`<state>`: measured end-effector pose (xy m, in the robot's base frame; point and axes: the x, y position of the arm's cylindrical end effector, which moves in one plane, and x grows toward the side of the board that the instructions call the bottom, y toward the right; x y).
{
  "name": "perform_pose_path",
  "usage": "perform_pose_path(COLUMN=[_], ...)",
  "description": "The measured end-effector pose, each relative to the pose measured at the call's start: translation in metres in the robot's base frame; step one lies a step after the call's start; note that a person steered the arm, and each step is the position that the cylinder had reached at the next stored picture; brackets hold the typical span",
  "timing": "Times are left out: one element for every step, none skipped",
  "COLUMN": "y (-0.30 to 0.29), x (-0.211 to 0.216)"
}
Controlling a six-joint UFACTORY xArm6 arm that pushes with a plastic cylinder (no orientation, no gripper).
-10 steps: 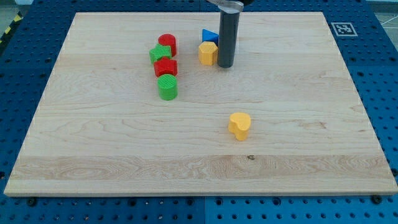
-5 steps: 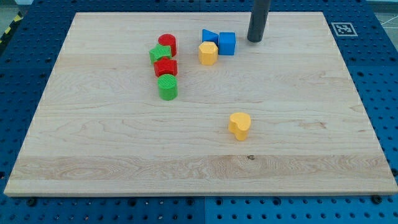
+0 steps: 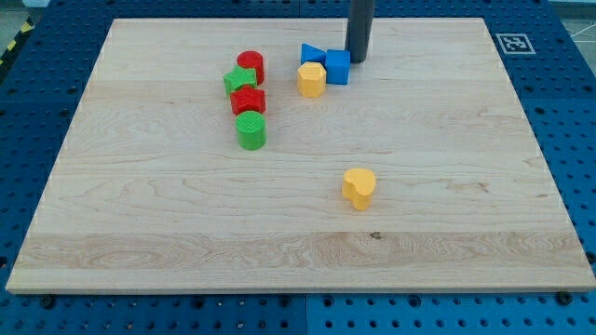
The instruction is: Slide the blue cube down a bit
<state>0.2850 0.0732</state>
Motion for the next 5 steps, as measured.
perform_pose_path(y=[-0.014, -0.02, -0.02, -0.02, -0.02], x=[0.0, 0.005, 0.017, 0.04, 0.062])
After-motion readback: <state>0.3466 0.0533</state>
